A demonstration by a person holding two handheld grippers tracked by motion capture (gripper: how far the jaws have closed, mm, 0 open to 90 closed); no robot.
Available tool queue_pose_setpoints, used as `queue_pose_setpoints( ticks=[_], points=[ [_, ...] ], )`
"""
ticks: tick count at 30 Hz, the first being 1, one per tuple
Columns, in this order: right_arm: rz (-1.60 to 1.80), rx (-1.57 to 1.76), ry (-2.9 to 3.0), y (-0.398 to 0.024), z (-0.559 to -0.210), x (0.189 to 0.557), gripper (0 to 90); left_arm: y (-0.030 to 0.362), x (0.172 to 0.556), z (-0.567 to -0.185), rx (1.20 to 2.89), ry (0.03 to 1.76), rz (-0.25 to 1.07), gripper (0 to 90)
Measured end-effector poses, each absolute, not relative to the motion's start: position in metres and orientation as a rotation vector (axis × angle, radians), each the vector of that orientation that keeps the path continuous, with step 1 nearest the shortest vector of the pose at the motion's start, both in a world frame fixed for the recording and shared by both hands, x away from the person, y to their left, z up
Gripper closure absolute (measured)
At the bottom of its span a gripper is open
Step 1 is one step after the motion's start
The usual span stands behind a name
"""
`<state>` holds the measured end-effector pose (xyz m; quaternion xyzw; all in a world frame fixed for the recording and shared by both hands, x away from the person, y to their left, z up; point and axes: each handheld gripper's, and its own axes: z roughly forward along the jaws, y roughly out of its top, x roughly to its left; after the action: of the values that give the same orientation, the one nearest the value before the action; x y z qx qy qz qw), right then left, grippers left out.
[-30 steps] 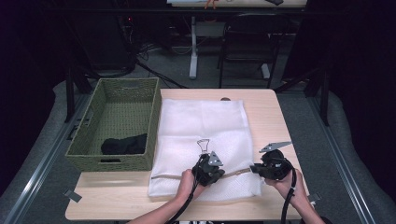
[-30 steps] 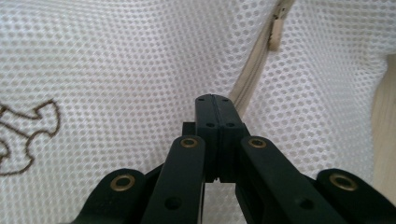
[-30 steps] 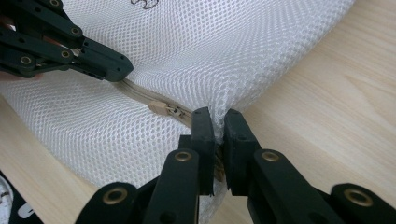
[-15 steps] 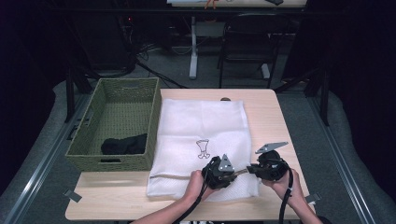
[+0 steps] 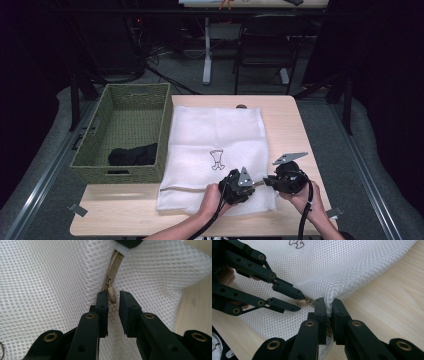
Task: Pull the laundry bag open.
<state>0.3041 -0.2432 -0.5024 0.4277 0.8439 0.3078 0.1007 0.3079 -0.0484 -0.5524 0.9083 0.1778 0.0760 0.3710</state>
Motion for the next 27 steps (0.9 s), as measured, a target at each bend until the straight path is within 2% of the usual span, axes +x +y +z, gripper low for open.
queue_pose_setpoints(
  ticks=[9, 12, 15, 19, 27],
  points=[
    [0.93, 1.254, 2.505, -0.2404, -0.5021, 0.3032, 84.6, -0.0549, 0.3115, -0.5567, 2.332, 0.478, 0.205, 85.4],
    [0.93, 1.253, 2.51, -0.2395, -0.5022, 0.3031, 84.6, -0.0558, 0.3114, -0.5575, 2.332, 0.475, 0.211, 85.3],
    [0.93, 1.239, 2.513, -0.2385, -0.5021, 0.3029, 84.7, -0.0577, 0.3114, -0.5589, 2.342, 0.468, 0.208, 80.9],
    [0.931, 1.239, 2.516, -0.2373, -0.5022, 0.3025, 84.6, -0.0574, 0.3134, -0.5597, 2.329, 0.491, 0.211, 85.9],
    [0.898, 1.258, 2.499, -0.2403, -0.5015, 0.3029, 84.7, -0.0512, 0.3143, -0.5543, 2.311, 0.52, 0.208, 86.8]
  ],
)
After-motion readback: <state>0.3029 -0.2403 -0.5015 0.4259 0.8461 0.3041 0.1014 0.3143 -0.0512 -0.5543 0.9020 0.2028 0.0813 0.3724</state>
